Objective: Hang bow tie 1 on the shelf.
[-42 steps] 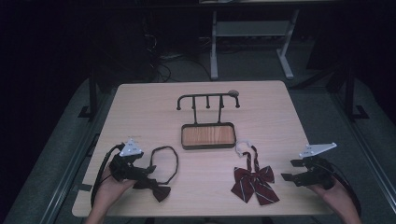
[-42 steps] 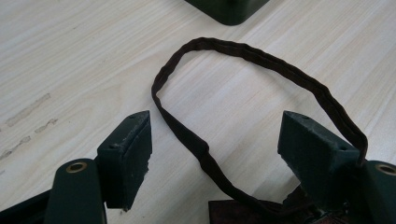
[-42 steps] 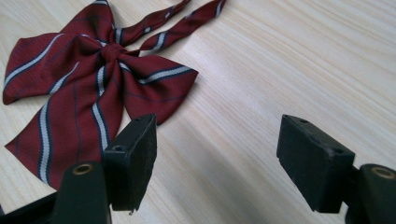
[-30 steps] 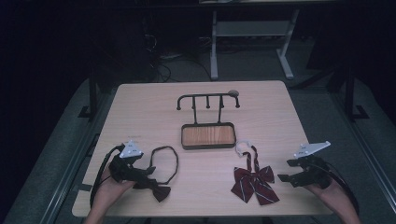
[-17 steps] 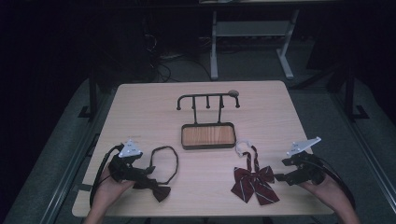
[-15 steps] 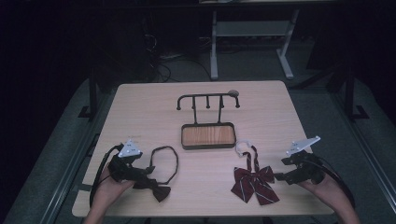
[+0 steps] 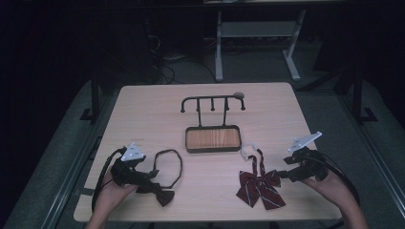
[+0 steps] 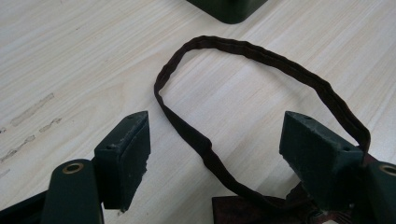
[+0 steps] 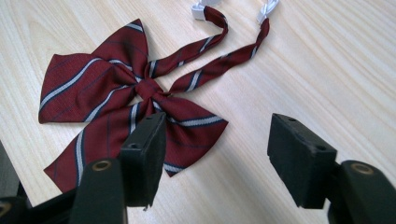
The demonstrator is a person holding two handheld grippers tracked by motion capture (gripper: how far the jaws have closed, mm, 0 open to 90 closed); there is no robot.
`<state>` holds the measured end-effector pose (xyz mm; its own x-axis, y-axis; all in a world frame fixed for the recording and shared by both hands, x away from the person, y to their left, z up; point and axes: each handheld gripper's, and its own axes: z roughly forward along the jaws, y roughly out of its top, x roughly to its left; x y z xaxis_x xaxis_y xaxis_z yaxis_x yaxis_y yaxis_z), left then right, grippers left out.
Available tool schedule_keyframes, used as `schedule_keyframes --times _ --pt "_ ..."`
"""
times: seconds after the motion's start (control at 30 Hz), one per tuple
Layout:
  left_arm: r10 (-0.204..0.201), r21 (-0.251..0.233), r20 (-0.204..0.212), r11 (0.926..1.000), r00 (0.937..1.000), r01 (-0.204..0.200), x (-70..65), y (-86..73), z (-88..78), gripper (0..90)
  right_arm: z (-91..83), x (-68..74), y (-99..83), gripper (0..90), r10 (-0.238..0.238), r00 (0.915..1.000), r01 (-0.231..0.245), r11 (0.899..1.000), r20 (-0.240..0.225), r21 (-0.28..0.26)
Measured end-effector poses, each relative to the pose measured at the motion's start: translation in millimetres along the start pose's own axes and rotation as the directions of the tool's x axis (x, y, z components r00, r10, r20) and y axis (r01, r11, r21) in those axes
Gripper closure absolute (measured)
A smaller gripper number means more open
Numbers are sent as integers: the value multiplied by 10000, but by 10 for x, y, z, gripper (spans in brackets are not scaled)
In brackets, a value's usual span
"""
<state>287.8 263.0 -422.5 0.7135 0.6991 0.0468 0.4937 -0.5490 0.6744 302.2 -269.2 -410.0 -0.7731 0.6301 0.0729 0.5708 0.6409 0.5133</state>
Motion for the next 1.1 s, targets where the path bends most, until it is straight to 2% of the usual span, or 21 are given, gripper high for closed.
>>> schedule_keyframes --times 0.07,0.4,0.8,0.9,1.1 --pt "104 -47 -32 9999 9999 -104 4 4 -7 251 9 -1 64 393 -100 9999 99 9999 41 118" --pt "96 -57 -40 9999 9999 -96 11 0 -22 251 72 -33 318 436 -501 9987 498 9980 89 389" --pt "126 -52 -13 9999 9999 -127 11 -1 -20 251 183 -122 555 449 -590 9982 584 9956 55 738" --pt "-98 -168 19 9998 9999 99 1 -5 -14 251 245 -156 640 453 -620 9981 614 9937 32 933" --pt "-4 -144 6 9999 10000 4 18 -5 -22 250 324 -191 761 459 -590 9982 601 9935 -136 967"
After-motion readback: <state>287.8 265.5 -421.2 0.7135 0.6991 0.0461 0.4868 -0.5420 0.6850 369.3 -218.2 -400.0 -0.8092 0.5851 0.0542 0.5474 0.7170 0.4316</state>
